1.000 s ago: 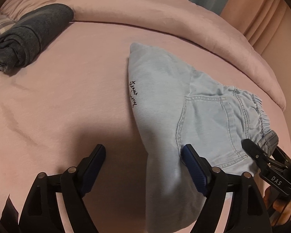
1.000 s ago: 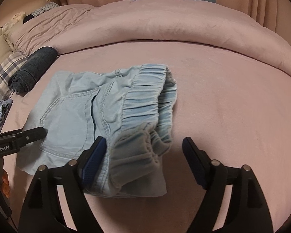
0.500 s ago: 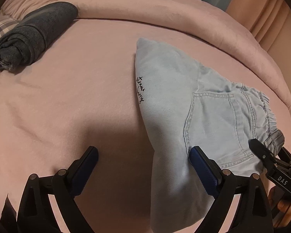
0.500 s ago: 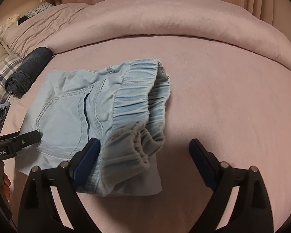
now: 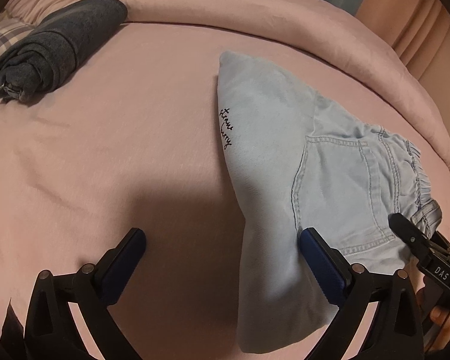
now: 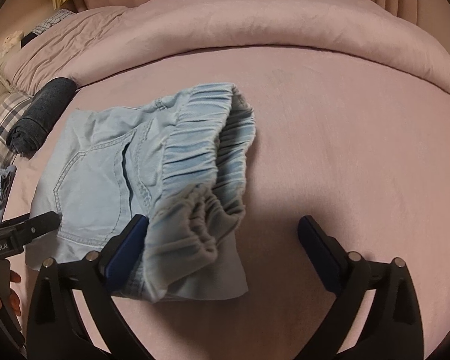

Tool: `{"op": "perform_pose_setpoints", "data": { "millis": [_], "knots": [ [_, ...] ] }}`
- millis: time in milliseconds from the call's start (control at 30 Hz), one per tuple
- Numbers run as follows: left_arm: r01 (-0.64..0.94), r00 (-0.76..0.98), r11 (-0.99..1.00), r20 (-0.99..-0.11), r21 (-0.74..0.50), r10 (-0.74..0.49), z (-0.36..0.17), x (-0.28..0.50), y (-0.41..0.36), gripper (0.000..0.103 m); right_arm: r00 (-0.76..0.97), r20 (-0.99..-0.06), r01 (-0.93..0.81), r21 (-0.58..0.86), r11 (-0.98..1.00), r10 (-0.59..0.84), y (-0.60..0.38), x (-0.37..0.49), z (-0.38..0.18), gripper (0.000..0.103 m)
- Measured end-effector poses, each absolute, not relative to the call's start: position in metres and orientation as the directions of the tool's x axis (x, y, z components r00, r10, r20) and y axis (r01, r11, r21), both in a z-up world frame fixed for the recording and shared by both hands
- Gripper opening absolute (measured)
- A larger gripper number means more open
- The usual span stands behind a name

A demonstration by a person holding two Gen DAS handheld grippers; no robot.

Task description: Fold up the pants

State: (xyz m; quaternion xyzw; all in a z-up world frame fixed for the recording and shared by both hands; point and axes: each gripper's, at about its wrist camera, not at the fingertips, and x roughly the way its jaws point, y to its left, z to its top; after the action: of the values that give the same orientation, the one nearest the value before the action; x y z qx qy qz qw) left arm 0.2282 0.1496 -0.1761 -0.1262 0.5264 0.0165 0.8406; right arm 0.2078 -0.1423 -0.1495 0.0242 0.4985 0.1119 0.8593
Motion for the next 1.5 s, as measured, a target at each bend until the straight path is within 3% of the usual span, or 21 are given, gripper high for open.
{"op": "perform_pose_setpoints", "data": {
  "millis": [267, 400, 733, 900, 1500],
  "knots": [
    [-0.234, 0.470, 0.960, -0.882, -0.157, -0.029, -0.161, 0.215, 0.144, 0.102, 0.479, -0.851, -0.155, 0.161, 0.975, 0.217, -0.145, 0.204, -0.144, 0.101],
    [-0.207, 0.535, 0.955, -0.842, -0.213, -0.072, -0.121, 0.190, 0.139, 0.102, 0.571, -0.801, -0.159, 0.105, 0.982, 0.178, -0.151, 0.180, -0.104, 0.101],
    [-0.139, 0.618, 0.990, -0.783, -0.026, 0.066, -0.013, 0.117, 0.084, 0.102, 0.653, -0.713, -0.271, 0.095, 0.958, 0.255, -0.160, 0.096, 0.018, 0.103],
    [-0.096, 0.644, 0.995, -0.764, -0.019, 0.047, 0.017, 0.087, 0.069, 0.102, 0.667, -0.686, -0.315, 0.092, 0.945, 0.290, -0.159, 0.063, 0.053, 0.103],
    [-0.074, 0.679, 0.997, -0.733, -0.005, 0.046, 0.042, 0.055, 0.053, 0.102, 0.691, -0.648, -0.364, 0.071, 0.929, 0.320, -0.157, 0.023, 0.086, 0.103]
  ]
}}
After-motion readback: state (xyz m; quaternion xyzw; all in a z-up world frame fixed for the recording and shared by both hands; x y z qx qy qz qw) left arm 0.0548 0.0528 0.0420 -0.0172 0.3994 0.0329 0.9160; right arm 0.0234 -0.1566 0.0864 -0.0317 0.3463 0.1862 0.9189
